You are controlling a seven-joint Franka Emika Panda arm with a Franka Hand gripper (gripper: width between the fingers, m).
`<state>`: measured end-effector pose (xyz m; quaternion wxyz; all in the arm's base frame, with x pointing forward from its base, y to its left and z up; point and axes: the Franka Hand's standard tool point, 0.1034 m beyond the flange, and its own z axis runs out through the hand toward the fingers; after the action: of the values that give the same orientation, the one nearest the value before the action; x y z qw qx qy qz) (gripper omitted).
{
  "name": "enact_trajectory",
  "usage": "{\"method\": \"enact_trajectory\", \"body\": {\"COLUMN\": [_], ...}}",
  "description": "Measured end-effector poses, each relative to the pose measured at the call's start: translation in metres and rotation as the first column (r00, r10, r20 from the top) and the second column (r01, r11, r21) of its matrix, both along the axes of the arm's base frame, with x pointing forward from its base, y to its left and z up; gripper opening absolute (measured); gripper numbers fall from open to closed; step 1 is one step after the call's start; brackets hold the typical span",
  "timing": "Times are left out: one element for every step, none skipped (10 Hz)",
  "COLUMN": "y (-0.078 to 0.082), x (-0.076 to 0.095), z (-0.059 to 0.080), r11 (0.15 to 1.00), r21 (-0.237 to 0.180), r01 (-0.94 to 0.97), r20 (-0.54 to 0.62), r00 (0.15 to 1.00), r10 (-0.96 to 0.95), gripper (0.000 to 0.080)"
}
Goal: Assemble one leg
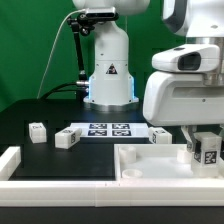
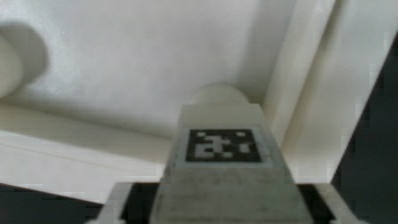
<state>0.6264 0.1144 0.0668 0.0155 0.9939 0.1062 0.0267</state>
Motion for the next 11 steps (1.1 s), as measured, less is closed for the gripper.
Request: {"method": "enact_trajectory", "body": {"y": [0.000, 0.000, -0.001, -0.001, -0.001, -0.003, -0.008, -0.012, -0.018, -0.023, -0.026], "x": [0.000, 0.000, 0.000, -0.001, -0.002, -0.002, -0.003, -0.004, -0.005, -0.006, -0.006], "z": [0.000, 0.000, 0.000, -0.001, -0.001, -0.001, -0.001, -0.001, -0.001, 0.000, 0.000], "r11": [0.993, 0.976, 0.938, 0.896, 0.839, 0.794, 0.760, 0.689, 0.625, 0.585, 0.569], "r21": [0.009, 0.016, 0.026, 0.041, 0.054, 0.060, 0.061, 0.064, 0.060, 0.052, 0.047], "r01": [0.119, 0.219, 0.345, 0.441, 0.541, 0.605, 0.647, 0.722, 0.778, 0.809, 0.821], "r20": [0.003, 0.005, 0.010, 0.014, 0.013, 0.016, 0.017, 0.017, 0.022, 0.025, 0.028], "r00": [0.993, 0.976, 0.938, 0.897, 0.840, 0.794, 0.761, 0.689, 0.625, 0.585, 0.568], "r10": [-0.119, -0.219, -0.346, -0.442, -0.542, -0.607, -0.649, -0.724, -0.780, -0.811, -0.823], "gripper": [0.0290, 0.0290, 0.0290, 0.0290, 0.0290, 0.0290, 0.0291, 0.0291, 0.0298, 0.0298, 0.0300]}}
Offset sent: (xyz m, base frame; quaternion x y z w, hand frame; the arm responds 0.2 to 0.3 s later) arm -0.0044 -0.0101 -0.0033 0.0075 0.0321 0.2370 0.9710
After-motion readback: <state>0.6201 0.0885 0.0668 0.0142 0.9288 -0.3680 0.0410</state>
